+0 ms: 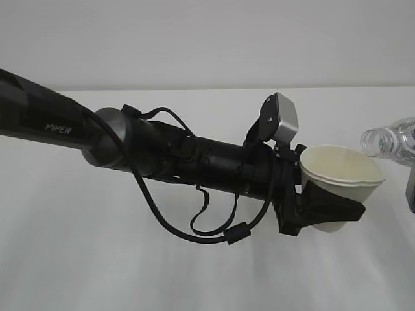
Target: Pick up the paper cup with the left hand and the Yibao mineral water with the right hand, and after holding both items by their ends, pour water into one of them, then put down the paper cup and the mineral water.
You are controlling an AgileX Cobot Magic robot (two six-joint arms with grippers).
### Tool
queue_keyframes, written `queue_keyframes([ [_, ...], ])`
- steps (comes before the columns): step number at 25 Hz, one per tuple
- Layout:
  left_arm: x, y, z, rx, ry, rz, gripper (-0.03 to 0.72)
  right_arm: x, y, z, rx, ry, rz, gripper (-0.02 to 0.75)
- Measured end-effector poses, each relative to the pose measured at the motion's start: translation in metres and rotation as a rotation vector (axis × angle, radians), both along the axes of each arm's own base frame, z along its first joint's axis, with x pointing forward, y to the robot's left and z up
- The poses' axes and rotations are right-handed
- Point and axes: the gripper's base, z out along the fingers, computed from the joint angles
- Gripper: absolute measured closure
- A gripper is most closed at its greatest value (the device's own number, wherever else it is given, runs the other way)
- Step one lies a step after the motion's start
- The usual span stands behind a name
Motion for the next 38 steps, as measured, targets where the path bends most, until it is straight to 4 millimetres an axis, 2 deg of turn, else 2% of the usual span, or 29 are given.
queue_keyframes([
  [9, -0.014, -0.010, 0.000, 0.000, 0.002, -0.037, 0.249, 0.000, 0.000, 0.000, -0.019, 0.000, 0.007, 0.293],
  [38, -0.010, -0.011, 0.000, 0.006, 0.011, 0.002, 0.249, 0.001, -0.001, 0.002, -0.115, -0.022, 0.036, 0.293],
])
